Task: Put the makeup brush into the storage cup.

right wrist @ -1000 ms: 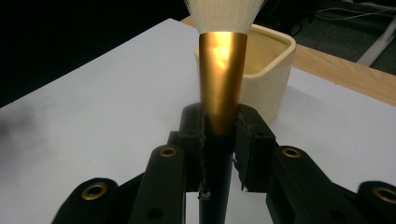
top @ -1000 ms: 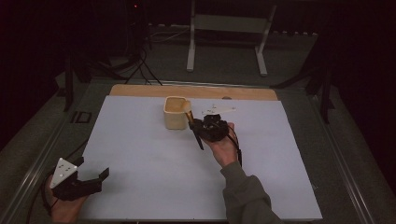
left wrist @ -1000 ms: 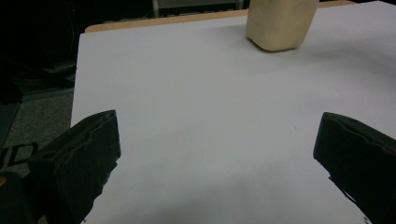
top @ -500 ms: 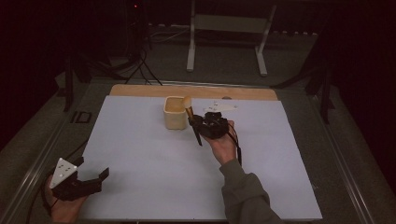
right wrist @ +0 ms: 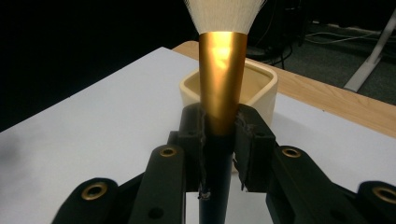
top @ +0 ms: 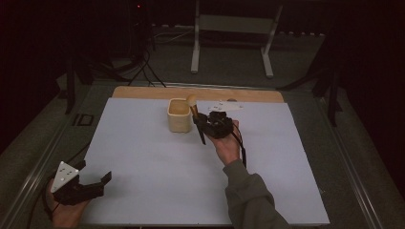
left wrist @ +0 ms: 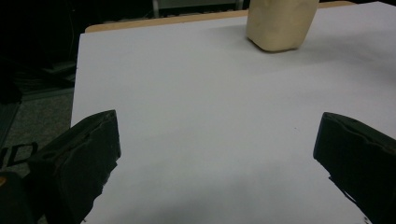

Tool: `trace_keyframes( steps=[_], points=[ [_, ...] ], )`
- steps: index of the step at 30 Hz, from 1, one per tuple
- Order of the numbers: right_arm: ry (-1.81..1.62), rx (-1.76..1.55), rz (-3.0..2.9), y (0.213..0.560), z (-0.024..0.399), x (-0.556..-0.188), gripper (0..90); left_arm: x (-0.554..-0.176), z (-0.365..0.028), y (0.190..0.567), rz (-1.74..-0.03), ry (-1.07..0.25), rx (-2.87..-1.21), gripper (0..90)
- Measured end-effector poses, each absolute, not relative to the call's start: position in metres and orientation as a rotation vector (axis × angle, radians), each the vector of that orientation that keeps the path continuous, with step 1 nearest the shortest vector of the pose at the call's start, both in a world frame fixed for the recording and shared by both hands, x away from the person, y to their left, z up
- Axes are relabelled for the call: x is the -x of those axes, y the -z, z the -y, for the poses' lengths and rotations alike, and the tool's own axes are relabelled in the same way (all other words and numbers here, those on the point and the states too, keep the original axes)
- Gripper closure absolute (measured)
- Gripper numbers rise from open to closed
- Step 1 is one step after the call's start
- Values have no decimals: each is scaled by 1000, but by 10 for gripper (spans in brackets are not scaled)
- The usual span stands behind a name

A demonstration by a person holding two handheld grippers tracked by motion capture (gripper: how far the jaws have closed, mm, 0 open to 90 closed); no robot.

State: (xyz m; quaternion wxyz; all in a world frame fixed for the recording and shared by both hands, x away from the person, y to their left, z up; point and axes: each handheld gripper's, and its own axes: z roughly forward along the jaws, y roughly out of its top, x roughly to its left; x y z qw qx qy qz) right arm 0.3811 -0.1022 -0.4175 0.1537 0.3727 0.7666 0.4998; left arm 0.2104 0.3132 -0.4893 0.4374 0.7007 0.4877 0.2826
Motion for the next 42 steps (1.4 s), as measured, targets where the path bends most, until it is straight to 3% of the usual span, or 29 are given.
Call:
trace_keyframes(
  steps=[42],
  points=[
    [-1492, -1053, -2132, 416, 94, -396, 741, -210, -313, 489, -1210, -703, -1741, 18]
  ],
)
